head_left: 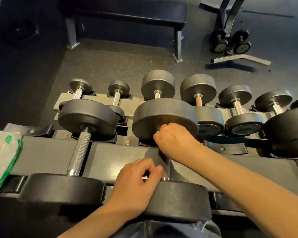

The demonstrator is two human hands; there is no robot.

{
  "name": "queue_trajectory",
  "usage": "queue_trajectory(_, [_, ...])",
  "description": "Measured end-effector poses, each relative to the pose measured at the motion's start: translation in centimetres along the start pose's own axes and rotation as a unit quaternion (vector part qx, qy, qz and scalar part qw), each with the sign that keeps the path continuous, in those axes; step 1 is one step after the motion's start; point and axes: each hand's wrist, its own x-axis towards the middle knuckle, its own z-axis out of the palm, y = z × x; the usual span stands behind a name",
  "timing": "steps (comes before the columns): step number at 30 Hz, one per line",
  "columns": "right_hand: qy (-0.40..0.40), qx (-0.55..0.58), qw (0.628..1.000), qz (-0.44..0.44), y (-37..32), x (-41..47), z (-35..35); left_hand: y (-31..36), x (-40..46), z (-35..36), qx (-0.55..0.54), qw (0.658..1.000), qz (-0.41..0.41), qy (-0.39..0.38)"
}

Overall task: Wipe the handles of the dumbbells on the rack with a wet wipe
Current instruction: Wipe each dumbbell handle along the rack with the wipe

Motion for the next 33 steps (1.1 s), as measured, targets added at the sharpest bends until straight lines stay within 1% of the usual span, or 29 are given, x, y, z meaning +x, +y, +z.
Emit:
queue_trajectory(4, [-0.039,-0.135,0.989,-0.041,-1.5,1.2,-1.1,-0.2,0.0,0.0,-0.013,1.0,0.009,0.014])
queue_trajectory(5, [-0.046,-0.141,0.988,-0.044,-1.7,1.3,-1.1,-0.3,0.0,0.0,-0.015,1.0,0.01,0.019])
queue_trajectory(6, [-0.034,-0.137,0.989,-0.039,-1.7,1.3,-0.6,-0.3,0.0,0.0,-0.017,1.0,0.012,0.023])
queue_trajectory(7, [0.001,-0.13,0.991,-0.028,-1.7,1.2,0.1,-0.4,0.0,0.0,-0.017,0.999,0.015,0.024])
queue_trajectory(8, [0.052,-0.128,0.99,-0.007,-1.5,0.9,0.7,-0.4,0.0,0.1,-0.016,0.999,0.018,0.027])
queue_trajectory(9, [0.109,-0.102,0.988,0.025,-1.2,0.5,1.5,-0.5,0.0,0.1,-0.015,0.999,0.021,0.03])
queue_trajectory(10, [0.18,-0.054,0.98,0.061,-0.6,0.3,3.0,-0.6,0.0,0.1,-0.013,0.999,0.023,0.033])
queue_trajectory(11, [0.253,0.02,0.964,0.08,0.1,0.2,4.9,-0.6,0.0,0.1,-0.013,0.999,0.024,0.035])
queue_trajectory(12, [0.304,0.114,0.942,0.083,0.9,-0.1,6.6,-0.7,0.0,0.1,-0.013,0.999,0.024,0.035])
queue_trajectory(13, [0.333,0.23,0.91,0.089,1.7,-0.5,7.9,-0.7,0.0,0.1,-0.014,0.999,0.023,0.033])
queue_trajectory(14, [0.336,0.361,0.863,0.109,2.2,-0.9,8.5,-0.6,0.1,0.0,-0.013,0.999,0.025,0.031])
queue_trajectory(15, [0.33,0.474,0.804,0.139,2.3,-1.2,8.7,-0.6,0.1,0.0,-0.012,0.999,0.026,0.029])
queue_trajectory(16, [0.323,0.549,0.754,0.16,2.3,-1.5,9.0,-0.6,0.1,0.0,-0.011,0.999,0.027,0.027])
queue_trajectory(17, [0.319,0.59,0.722,0.168,2.1,-1.5,9.2,-0.5,0.2,0.0,-0.01,0.999,0.027,0.026])
queue_trajectory(18, [0.319,0.613,0.701,0.176,1.7,-1.5,9.3,-0.6,0.2,0.0,-0.008,0.999,0.027,0.024])
queue_trajectory(19, [0.321,0.617,0.694,0.185,1.3,-1.4,9.3,-0.6,0.2,0.0,-0.006,0.999,0.026,0.024])
queue_trajectory(20, [0.332,0.592,0.709,0.19,1.1,-1.3,9.5,-0.6,0.2,0.1,-0.007,0.999,0.025,0.023])
queue_trajectory(21, [0.353,0.536,0.746,0.179,1.3,-1.2,9.3,-0.5,0.1,0.1,-0.008,0.999,0.024,0.024])
queue_trajectory(22, [0.372,0.455,0.794,0.153,1.7,-1.0,9.0,-0.5,0.2,0.1,-0.008,0.999,0.023,0.024])
queue_trajectory(23, [0.374,0.362,0.846,0.116,2.1,-0.8,8.5,-0.5,0.2,0.1,-0.007,0.999,0.023,0.024])
queue_trajectory(24, [0.349,0.275,0.893,0.075,2.5,-0.5,7.6,-0.6,0.2,0.1,-0.004,0.999,0.023,0.025])
queue_trajectory(25, [0.294,0.208,0.932,0.037,2.8,-0.3,6.3,-0.6,0.2,0.1,-0.001,0.999,0.024,0.026])
queue_trajectory(26, [0.223,0.144,0.964,0.011,2.7,-0.1,4.9,-0.7,0.2,0.1,0.001,0.999,0.026,0.027])
queue_trajectory(27, [0.144,0.099,0.985,0.003,2.1,0.1,3.3,-0.8,0.2,0.1,0.002,0.999,0.028,0.028])
queue_trajectory(28, [0.084,0.066,0.994,0.002,1.5,0.4,2.0,-0.8,0.2,0.2,0.001,0.999,0.03,0.03])
queue_trajectory(29, [0.048,0.039,0.998,0.004,0.9,0.7,0.8,-0.8,0.2,0.2,-0.001,0.999,0.029,0.031])
queue_trajectory(32, [0.04,-0.051,0.998,-0.007,-0.8,1.1,-0.3,-0.7,0.2,0.2,-0.011,0.999,0.03,0.039])
queue_trajectory(33, [0.044,-0.059,0.997,-0.015,-1.1,1.0,-0.1,-0.7,0.2,0.2,-0.015,0.999,0.029,0.043])
